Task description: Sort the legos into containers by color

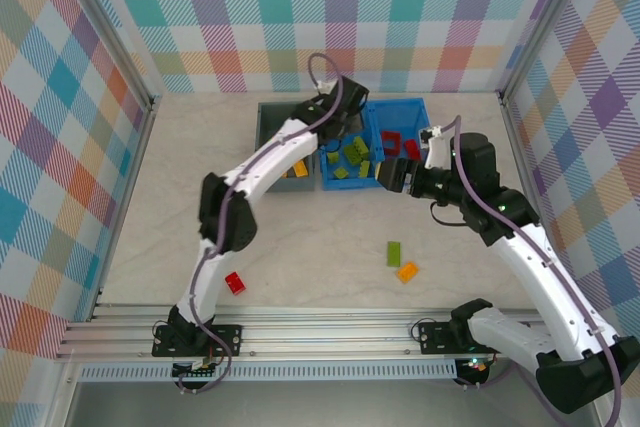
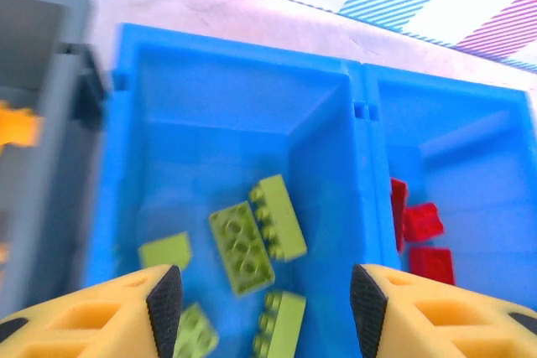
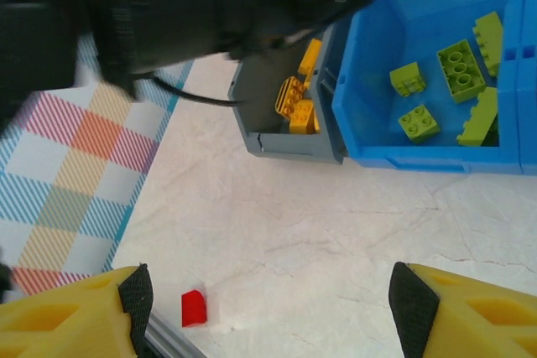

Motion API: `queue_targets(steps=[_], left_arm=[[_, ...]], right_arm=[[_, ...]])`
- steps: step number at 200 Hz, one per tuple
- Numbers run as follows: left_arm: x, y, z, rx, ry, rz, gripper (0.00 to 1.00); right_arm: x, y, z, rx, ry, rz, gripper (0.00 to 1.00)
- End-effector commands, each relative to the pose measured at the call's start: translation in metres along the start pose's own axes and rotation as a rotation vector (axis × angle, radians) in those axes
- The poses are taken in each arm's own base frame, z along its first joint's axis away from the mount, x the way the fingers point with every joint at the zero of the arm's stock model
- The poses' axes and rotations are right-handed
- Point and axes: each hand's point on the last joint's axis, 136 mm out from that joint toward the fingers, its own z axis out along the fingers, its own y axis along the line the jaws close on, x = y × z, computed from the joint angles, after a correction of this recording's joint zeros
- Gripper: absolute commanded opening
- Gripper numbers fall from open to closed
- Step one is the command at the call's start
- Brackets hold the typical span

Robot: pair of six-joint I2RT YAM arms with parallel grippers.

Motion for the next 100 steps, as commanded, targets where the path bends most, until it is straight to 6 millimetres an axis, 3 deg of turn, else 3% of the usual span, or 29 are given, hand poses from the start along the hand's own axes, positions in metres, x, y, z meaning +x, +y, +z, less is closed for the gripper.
queue_targets(steps=[1,30,72,100], left_arm=[[-0.015,0.019,-0.071,0.037,-0.046,-0.069,0.57],[0.009,0.092,-0.144,-0.060,-0.045,-0.087,0.59],[0.059,0.207,-0.262,-0.077,-0.090,-0.191,0.62],[0.094,0.283,-0.325,-0.108,-0.136,-0.291,0.62]], right_arm=[[0.018,0.001,0.002,0.060,0.081,-0.083,0.76],[0.063,0.033,0.038,0.052,0.223,-0.220,0.76],[0.165,0.107,0.102,-0.038,0.404,-0.426,0.79],[0.234,0.147,0.142,-0.065,0.515,-0.500,0.80]])
